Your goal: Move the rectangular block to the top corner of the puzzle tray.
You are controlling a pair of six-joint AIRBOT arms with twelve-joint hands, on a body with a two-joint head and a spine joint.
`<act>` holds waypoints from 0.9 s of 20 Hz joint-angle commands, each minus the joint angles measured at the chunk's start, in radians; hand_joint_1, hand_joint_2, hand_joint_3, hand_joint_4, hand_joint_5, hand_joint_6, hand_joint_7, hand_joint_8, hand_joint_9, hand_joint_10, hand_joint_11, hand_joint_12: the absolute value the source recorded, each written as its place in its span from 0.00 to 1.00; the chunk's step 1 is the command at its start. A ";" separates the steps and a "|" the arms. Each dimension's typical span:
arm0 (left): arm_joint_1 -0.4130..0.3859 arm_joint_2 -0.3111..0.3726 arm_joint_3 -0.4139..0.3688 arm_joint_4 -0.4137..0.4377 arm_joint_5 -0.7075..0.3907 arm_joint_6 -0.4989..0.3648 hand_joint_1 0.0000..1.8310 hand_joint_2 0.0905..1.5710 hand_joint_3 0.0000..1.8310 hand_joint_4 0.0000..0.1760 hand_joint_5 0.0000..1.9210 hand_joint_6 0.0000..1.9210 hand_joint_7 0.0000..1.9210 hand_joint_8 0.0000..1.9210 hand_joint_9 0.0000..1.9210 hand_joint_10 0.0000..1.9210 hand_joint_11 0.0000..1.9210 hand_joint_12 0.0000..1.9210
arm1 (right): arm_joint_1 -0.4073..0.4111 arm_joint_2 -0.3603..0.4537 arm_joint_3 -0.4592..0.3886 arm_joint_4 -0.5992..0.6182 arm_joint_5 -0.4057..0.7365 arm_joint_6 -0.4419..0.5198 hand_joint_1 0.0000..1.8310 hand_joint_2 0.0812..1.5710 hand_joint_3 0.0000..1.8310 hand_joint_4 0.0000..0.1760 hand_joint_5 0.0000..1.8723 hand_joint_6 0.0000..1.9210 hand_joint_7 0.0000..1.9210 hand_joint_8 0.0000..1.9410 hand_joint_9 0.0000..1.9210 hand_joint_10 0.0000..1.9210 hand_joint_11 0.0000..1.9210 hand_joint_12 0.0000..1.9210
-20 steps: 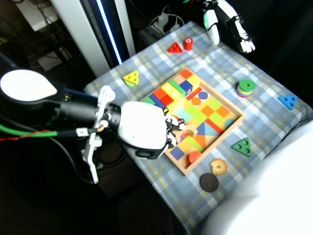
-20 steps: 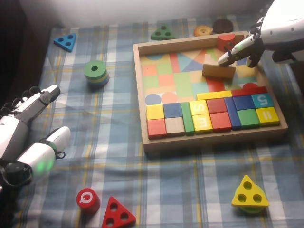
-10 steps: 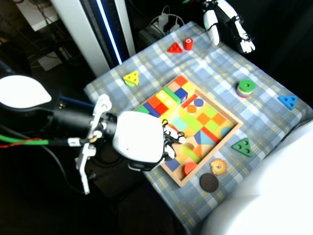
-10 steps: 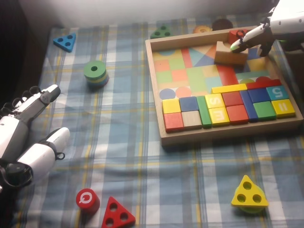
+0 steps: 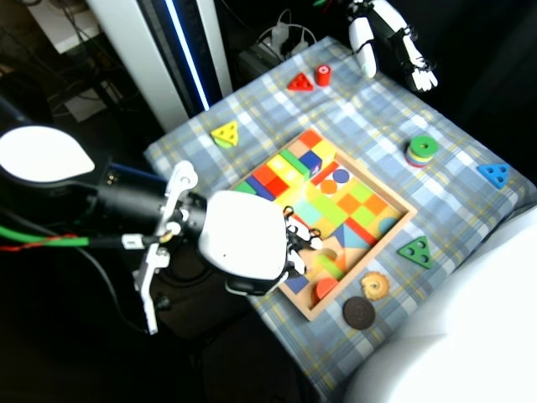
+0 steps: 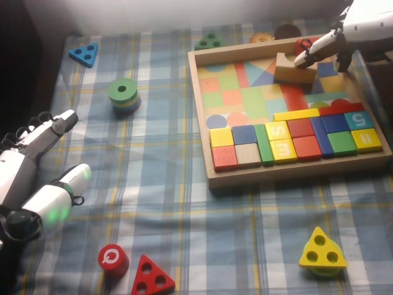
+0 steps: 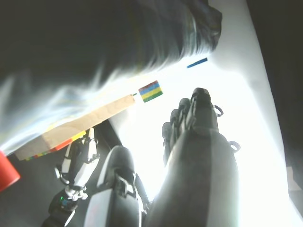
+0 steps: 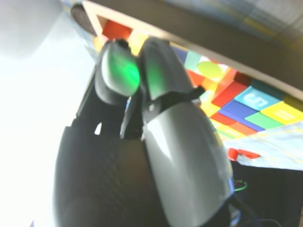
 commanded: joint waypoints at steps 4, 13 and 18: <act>-0.007 0.007 0.002 0.042 -0.109 -0.007 0.40 0.88 0.00 0.04 0.16 0.00 0.12 0.00 0.06 0.00 0.00 0.00 | 0.038 0.002 0.003 0.019 -0.032 -0.009 0.88 0.75 0.00 0.35 0.21 0.00 0.63 1.00 0.74 1.00 0.77 1.00; -0.006 0.007 0.001 0.047 -0.094 -0.009 0.37 0.89 0.00 0.14 0.15 0.00 0.12 0.00 0.06 0.00 0.00 0.00 | 0.092 0.010 -0.033 -0.009 -0.032 -0.012 0.85 0.77 0.00 0.15 0.19 0.00 0.68 1.00 0.79 1.00 0.80 1.00; -0.004 0.009 -0.001 0.048 -0.097 -0.009 0.42 0.88 0.00 0.18 0.16 0.00 0.13 0.00 0.06 0.00 0.01 0.00 | 0.091 0.024 -0.045 -0.042 -0.036 -0.003 0.89 0.75 0.00 0.00 0.21 0.00 0.69 1.00 0.79 1.00 0.81 1.00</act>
